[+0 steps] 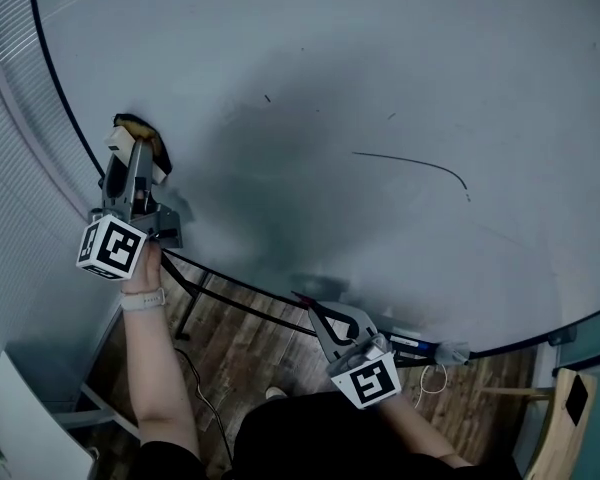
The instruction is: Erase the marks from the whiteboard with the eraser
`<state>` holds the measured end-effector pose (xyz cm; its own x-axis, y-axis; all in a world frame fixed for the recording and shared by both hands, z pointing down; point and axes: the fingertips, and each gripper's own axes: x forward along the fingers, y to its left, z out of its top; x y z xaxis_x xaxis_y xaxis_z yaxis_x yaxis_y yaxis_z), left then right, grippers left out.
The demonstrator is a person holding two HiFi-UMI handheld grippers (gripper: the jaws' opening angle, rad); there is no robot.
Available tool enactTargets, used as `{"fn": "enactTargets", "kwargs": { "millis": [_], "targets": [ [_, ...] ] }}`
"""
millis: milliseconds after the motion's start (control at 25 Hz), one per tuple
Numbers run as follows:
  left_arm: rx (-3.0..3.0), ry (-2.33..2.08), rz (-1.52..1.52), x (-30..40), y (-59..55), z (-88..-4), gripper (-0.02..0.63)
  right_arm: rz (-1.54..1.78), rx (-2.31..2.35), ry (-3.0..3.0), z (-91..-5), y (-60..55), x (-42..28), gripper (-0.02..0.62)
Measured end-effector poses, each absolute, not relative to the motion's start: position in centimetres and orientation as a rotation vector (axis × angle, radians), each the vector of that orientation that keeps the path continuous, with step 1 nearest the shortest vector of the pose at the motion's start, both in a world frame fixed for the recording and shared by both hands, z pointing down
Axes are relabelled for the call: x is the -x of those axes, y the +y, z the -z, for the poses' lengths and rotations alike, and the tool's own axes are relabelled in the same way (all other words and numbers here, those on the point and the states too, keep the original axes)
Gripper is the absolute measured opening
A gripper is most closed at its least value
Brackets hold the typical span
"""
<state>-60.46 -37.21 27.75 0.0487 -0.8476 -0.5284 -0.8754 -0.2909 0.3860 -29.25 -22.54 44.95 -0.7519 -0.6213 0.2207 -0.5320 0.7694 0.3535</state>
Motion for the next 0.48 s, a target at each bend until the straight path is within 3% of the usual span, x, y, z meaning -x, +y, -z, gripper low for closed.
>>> {"fn": "enactTargets", "kwargs": {
  "millis": [480],
  "targets": [
    [2.221,1.781,-0.934,50.4,-34.2,-23.6,0.265,0.386,-0.964,-2.645,-43.8,-20.7,24.4,0.028]
  ]
}}
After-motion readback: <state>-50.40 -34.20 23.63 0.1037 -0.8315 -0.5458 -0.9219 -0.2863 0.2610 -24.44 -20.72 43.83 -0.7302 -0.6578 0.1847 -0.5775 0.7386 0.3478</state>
